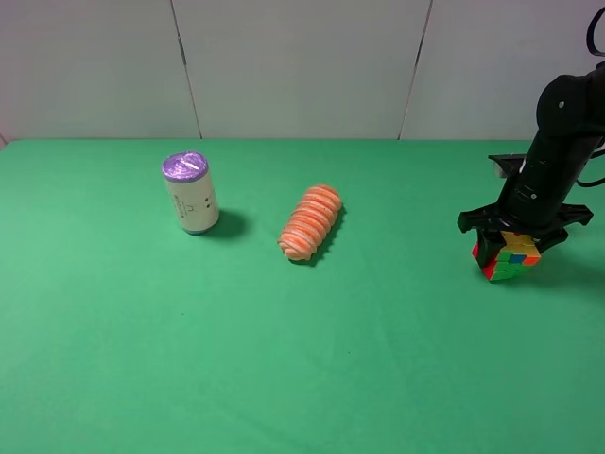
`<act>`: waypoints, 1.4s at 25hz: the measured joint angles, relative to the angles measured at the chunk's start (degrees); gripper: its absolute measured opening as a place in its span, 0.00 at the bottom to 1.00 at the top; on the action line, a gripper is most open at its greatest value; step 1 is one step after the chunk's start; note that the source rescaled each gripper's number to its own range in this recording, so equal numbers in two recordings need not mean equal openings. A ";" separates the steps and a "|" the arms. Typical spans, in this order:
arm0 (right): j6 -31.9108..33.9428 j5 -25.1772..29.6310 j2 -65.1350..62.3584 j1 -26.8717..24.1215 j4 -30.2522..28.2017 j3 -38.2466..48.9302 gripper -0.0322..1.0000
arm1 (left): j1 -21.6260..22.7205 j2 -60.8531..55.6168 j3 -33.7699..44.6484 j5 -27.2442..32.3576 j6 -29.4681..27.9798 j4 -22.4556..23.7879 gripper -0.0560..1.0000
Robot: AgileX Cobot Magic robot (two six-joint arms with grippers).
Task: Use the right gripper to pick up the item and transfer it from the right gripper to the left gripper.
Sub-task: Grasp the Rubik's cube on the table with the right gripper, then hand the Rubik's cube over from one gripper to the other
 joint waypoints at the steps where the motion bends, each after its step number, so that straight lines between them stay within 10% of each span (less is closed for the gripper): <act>1: -0.05 0.00 0.00 0.00 0.00 0.00 0.04 | 0.00 0.00 0.00 0.00 0.00 0.00 0.98; 35: -7.80 5.86 -23.29 0.00 14.73 -1.19 0.04 | 0.00 0.00 0.00 0.00 0.00 -0.06 0.98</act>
